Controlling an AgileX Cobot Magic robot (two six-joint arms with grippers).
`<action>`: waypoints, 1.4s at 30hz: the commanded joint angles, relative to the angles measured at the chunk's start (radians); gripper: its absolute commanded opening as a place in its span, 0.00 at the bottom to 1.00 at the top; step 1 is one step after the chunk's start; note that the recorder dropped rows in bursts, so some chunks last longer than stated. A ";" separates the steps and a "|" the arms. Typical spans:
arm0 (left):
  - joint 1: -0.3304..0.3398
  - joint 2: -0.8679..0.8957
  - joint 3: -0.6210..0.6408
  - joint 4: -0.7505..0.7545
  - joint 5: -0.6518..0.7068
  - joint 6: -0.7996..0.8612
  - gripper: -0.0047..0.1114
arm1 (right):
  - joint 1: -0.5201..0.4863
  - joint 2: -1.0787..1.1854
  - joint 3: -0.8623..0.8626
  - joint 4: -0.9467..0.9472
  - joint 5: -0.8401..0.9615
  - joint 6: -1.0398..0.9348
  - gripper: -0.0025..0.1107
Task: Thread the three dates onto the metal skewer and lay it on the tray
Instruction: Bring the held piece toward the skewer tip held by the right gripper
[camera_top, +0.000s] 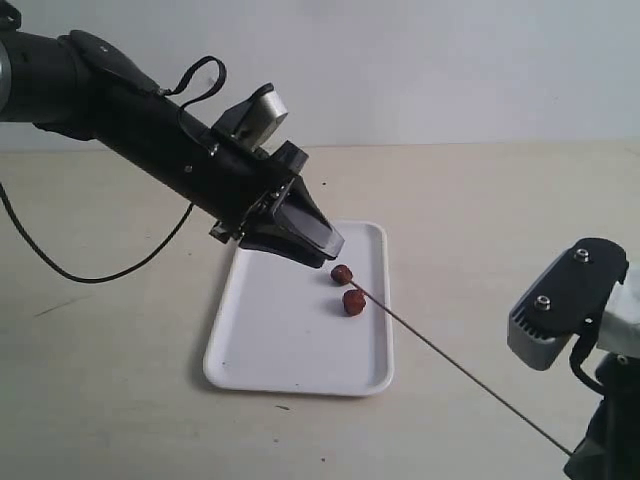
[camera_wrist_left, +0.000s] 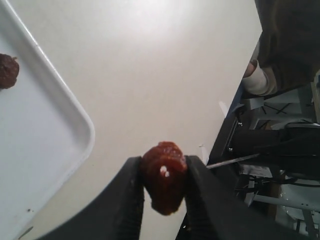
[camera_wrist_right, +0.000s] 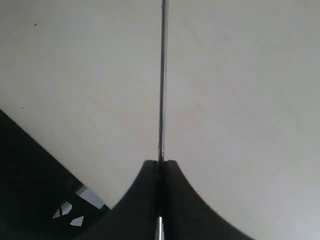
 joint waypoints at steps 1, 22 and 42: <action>-0.005 -0.012 0.003 -0.020 0.001 -0.013 0.29 | 0.000 -0.001 -0.011 0.022 -0.008 -0.029 0.02; -0.005 -0.012 0.003 -0.012 0.001 -0.022 0.29 | 0.000 -0.027 -0.011 -0.165 -0.011 0.039 0.02; -0.003 -0.047 0.001 0.000 0.001 -0.017 0.29 | 0.000 -0.141 0.107 -0.110 -0.158 -0.048 0.02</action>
